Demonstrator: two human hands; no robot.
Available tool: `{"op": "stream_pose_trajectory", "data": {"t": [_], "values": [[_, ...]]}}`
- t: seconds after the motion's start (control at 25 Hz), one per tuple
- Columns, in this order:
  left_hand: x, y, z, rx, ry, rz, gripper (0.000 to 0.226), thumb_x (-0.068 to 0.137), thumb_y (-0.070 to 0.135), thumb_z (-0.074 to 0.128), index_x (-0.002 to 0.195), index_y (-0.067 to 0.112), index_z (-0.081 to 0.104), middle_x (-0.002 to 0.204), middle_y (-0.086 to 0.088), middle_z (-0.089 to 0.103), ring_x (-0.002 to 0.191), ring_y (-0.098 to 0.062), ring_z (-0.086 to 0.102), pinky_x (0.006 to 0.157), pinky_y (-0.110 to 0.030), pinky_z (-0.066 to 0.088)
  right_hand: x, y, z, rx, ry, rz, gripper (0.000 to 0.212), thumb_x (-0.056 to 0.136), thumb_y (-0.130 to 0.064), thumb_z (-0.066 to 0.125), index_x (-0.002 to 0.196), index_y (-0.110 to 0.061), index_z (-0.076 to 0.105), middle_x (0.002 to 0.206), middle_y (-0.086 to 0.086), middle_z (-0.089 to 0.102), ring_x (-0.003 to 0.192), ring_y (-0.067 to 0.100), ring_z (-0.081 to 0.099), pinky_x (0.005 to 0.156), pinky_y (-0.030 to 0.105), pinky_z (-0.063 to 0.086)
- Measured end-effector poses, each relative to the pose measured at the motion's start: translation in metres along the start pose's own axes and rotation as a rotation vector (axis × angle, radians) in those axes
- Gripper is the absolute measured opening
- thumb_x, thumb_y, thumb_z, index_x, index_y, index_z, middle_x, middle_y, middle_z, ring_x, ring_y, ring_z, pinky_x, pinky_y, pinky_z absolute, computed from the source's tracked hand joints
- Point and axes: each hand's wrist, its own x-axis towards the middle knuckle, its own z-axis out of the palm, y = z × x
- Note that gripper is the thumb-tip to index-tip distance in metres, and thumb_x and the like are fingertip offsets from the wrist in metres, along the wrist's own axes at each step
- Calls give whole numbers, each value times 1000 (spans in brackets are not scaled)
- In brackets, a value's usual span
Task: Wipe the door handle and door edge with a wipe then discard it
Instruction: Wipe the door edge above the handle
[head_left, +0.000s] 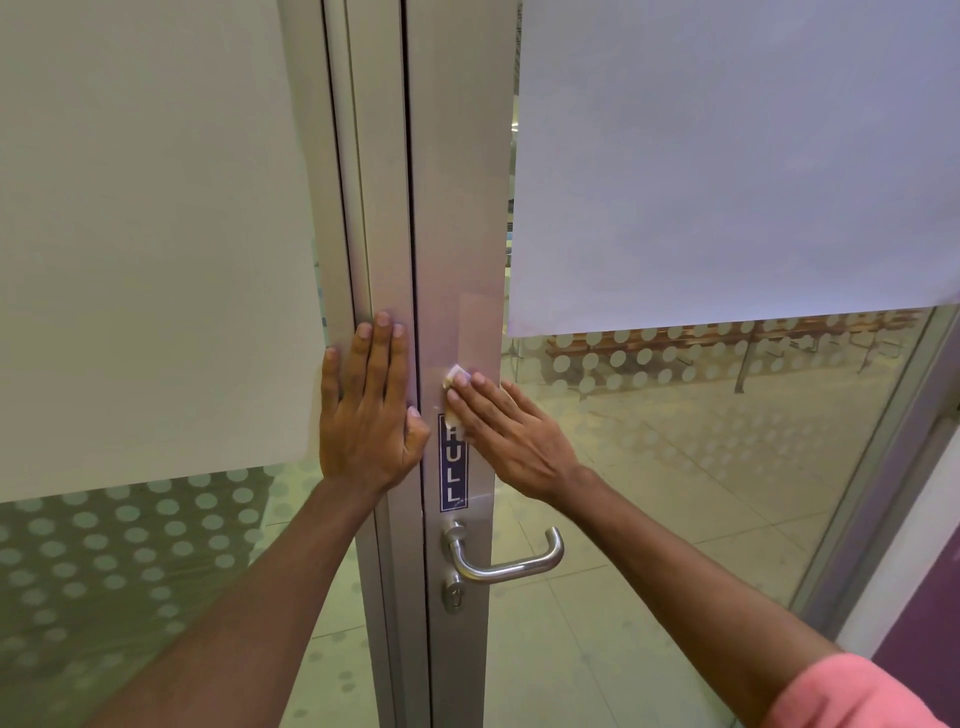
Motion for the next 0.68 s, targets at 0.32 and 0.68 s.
{"op": "stream_pose_trajectory", "data": {"t": [0.32,0.68], "values": [[0,0,-1,-4,-6,6,84,81,31,33,156,9,0,164,-6,-12,152,-22,-4,124,-45,-4,-25,-30,21,51,0,0,67,98,-19,50,153,-11,14,162,10,-3,150,23,7,123,39,9],[0,-1,-1,11,-6,16,86,81,35,34,156,10,-2,164,-6,-13,152,-22,-6,124,-43,-6,-4,-25,19,62,36,-50,75,89,1,39,154,-15,6,163,8,-6,151,22,3,124,39,1]]}}
